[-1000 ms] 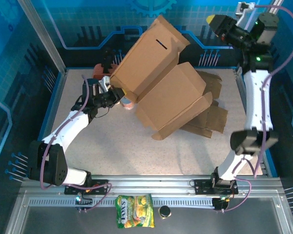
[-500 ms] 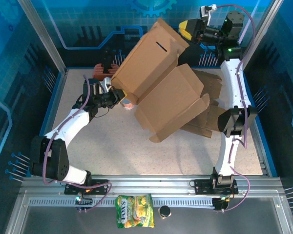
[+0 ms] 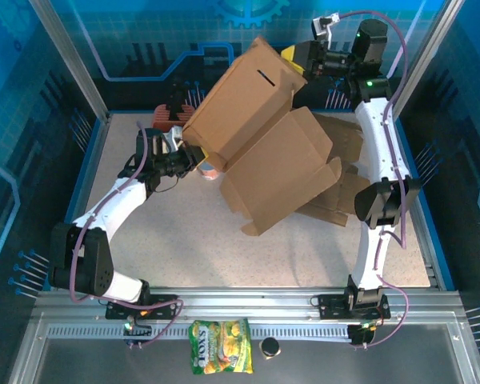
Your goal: Fold the paper box
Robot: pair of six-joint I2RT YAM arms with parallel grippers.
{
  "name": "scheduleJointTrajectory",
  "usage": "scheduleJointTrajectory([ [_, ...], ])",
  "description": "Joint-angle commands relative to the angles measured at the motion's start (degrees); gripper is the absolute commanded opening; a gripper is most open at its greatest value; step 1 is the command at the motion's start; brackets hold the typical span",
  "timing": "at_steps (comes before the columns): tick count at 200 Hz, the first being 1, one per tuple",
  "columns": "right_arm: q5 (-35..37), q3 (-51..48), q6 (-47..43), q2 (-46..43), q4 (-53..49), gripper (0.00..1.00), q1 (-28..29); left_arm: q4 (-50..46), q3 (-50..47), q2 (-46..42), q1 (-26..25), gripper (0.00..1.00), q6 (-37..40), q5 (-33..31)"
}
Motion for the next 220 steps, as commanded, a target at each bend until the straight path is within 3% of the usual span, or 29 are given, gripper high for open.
scheduleJointTrajectory([
  [1,-1.8,-0.8,-6.0,-4.0,-6.3,0.46,1.8,-0.7,1.8,-0.6,0.6,0.0,1.4,1.4],
  [53,-1.1,-3.2,-13.8,-6.8,-14.2,0.46,2.8,-1.4,1.6,-1.0,0.5,0.0,1.8,1.0],
  [85,0.8,0.1,-21.3,-6.3,-24.6,0.44,4.2,-2.0,1.7,-1.1,0.5,0.0,2.2,0.9],
  [110,9.7,5.7,-33.5,-5.4,-42.1,0.41,5.1,-2.6,1.8,-1.5,0.6,0.0,2.5,0.4],
  [122,14.5,5.1,-37.1,-6.3,-45.6,0.41,5.4,-2.6,1.8,-1.5,0.6,0.0,2.5,0.3],
  [158,12.9,1.9,-34.7,-8.4,-40.9,0.43,5.0,-3.2,1.9,-1.3,0.6,0.0,3.0,0.5],
  [177,14.6,1.4,-32.7,-9.3,-38.8,0.5,4.3,-3.4,2.1,-1.2,0.5,0.0,3.2,0.4],
  [206,22.7,-1.7,-27.2,-13.4,-32.9,0.56,2.2,-3.6,2.0,-1.6,0.6,0.0,3.6,-0.3],
  [220,31.4,-2.9,-24.0,-15.5,-32.7,0.58,1.8,-3.8,1.9,-1.7,0.5,0.0,3.7,-0.7],
])
